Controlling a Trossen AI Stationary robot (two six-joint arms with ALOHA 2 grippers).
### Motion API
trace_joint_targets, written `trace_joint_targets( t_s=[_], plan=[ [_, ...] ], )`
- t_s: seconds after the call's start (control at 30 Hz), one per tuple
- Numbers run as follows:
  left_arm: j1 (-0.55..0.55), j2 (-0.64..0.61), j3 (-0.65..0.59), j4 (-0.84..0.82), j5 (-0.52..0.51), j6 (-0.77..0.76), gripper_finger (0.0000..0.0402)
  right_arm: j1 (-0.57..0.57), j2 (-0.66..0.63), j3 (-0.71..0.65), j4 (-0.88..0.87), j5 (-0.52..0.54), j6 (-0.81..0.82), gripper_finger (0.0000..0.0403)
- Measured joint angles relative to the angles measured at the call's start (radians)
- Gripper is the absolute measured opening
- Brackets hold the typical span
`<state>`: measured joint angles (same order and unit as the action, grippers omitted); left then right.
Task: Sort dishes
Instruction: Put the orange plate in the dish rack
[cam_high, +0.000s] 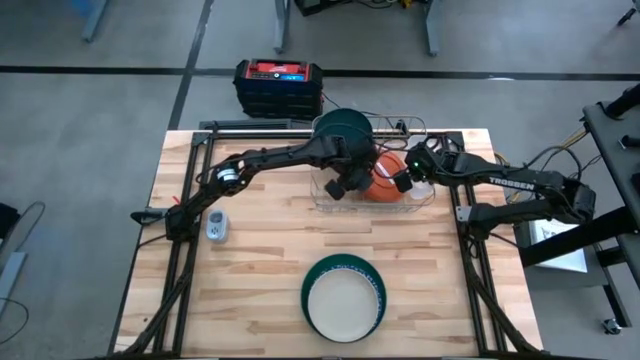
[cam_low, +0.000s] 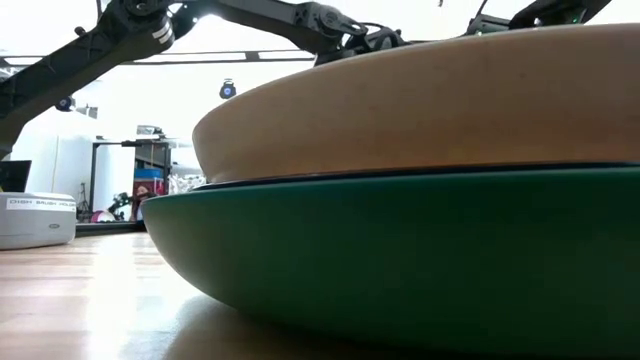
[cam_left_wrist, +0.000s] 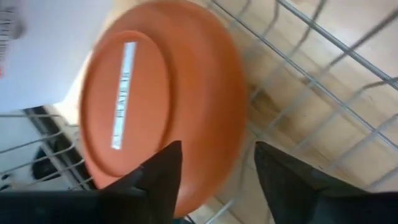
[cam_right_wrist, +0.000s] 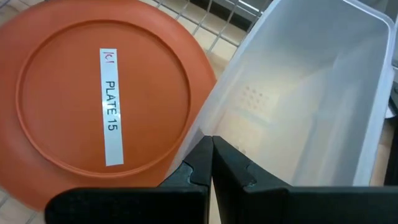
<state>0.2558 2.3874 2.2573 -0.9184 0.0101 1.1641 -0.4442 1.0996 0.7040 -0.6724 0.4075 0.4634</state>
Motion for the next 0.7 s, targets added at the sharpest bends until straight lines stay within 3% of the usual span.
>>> trace_joint_targets(
  t_s=[0.17, 0.27, 0.6, 0.7],
  plan=[
    [0.000, 0.000, -0.040, 0.004, 0.000, 0.035, 0.0222, 0.000, -0.001, 0.000, -0.001, -0.002, -0.001, 0.0000],
    [0.000, 0.000, -0.085, 0.094, 0.000, 0.034, 0.0226, 0.000, -0.001, 0.000, 0.000, -0.002, -0.002, 0.0000],
    [-0.005, -0.002, -0.196, 0.358, -0.115, 0.006, 0.0209, -0.002, -0.001, 0.000, 0.000, -0.001, -0.004, 0.0000],
    [-0.004, -0.002, -0.196, 0.369, -0.164, -0.017, 0.0196, -0.002, 0.000, 0.000, 0.001, 0.000, -0.005, 0.0000]
  ],
)
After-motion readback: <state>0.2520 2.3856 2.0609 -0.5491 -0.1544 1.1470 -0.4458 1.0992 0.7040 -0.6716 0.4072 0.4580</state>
